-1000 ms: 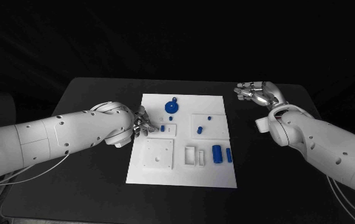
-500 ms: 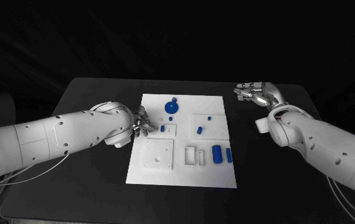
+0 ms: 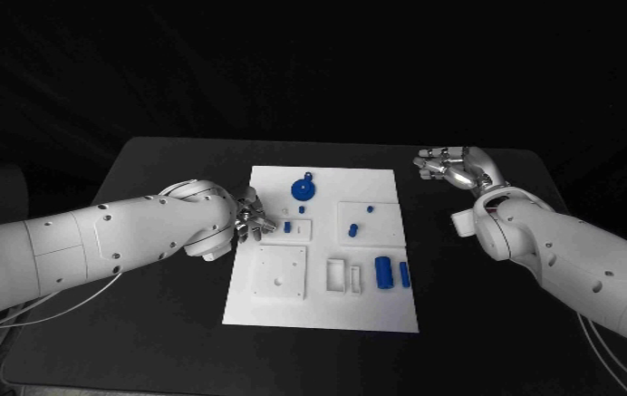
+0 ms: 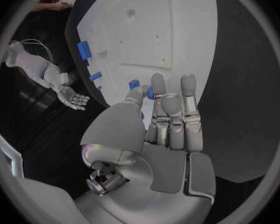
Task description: Assemble the parts on the task board
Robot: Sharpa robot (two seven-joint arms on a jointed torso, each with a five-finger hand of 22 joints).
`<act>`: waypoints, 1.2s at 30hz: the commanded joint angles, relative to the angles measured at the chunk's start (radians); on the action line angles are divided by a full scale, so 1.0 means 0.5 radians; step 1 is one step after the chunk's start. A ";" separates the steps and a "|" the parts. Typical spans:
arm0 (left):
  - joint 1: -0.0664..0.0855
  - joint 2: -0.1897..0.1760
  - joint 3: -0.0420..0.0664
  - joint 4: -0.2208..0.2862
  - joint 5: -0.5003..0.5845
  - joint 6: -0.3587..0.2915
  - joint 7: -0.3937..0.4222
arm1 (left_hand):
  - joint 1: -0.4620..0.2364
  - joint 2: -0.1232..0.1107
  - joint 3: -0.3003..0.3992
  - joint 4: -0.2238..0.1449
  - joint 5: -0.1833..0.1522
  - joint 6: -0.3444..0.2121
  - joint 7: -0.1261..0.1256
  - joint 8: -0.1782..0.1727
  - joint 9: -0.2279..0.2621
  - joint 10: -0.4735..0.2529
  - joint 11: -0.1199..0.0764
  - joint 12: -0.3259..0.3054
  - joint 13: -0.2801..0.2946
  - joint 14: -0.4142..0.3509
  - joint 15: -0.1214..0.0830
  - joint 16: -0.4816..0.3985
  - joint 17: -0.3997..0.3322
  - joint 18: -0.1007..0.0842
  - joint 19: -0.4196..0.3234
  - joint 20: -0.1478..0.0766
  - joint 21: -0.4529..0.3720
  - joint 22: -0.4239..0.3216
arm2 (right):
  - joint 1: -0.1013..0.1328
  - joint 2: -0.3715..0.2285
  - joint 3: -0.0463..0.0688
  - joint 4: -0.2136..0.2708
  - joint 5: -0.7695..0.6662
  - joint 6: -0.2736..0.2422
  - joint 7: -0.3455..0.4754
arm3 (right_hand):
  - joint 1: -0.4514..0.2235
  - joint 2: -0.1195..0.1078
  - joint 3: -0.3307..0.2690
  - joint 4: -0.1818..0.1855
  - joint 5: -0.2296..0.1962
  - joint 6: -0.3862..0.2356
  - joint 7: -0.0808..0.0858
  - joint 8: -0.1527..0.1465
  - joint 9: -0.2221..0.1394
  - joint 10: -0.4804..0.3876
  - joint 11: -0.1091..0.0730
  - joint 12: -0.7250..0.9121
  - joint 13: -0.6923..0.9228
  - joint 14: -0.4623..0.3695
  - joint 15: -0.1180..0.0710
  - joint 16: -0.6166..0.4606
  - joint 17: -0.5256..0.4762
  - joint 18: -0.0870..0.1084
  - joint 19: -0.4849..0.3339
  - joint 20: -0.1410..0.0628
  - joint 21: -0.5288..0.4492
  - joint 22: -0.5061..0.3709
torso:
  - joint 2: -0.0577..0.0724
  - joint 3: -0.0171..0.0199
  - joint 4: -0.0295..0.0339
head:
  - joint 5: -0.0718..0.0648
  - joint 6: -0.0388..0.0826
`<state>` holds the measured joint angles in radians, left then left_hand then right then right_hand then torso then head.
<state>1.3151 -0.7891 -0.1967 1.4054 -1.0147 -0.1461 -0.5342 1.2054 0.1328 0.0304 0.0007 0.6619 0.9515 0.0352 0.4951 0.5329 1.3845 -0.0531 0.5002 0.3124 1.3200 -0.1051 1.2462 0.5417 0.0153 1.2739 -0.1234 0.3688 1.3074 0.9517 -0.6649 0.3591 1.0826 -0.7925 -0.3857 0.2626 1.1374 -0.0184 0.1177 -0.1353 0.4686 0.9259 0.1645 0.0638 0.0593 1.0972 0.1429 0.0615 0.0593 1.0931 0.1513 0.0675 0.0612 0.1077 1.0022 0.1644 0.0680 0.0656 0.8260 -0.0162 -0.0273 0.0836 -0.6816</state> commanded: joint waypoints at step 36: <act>0.090 -0.024 0.058 -0.087 0.389 0.436 0.186 | -0.231 0.193 0.272 -0.510 0.013 0.021 -0.006 -0.043 0.006 -0.046 0.024 0.030 0.017 -0.051 0.011 0.018 -0.022 0.034 -0.076 0.008 0.069 0.038 | -0.004 0.001 0.001 -0.003 -0.008 0.037 0.015 | -0.006 0.005 0.006 0.012 0.035 -0.005 0.000 -0.010 -0.001 -0.012 0.005 -0.006 -0.003 -0.017 0.000 -0.013 -0.003 0.038 -0.012 -0.007 -0.003 -0.003 | 0.002 0.0001 -0.001 | 0.002 -0.005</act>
<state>1.3538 -0.8055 -0.1692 1.3669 -0.8643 -0.0087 -0.4615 1.0706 0.2010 0.0691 -0.1514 0.6706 0.9538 0.0443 0.4753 0.5344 1.3667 -0.0424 0.5090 0.3195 1.3021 -0.1017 1.2500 0.5318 0.0153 1.2416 -0.1200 0.4005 1.3079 0.9504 -0.6651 0.3591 1.0809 -0.7923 -0.3822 0.2618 1.1375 -0.0184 0.1205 -0.1324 0.4841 0.9259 0.1646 0.0638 0.0592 1.0972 0.1430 0.0615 0.0593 1.0931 0.1513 0.0675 0.0612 0.1078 1.0022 0.1644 0.0680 0.0656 0.8270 -0.0162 -0.0279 0.0840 -0.6826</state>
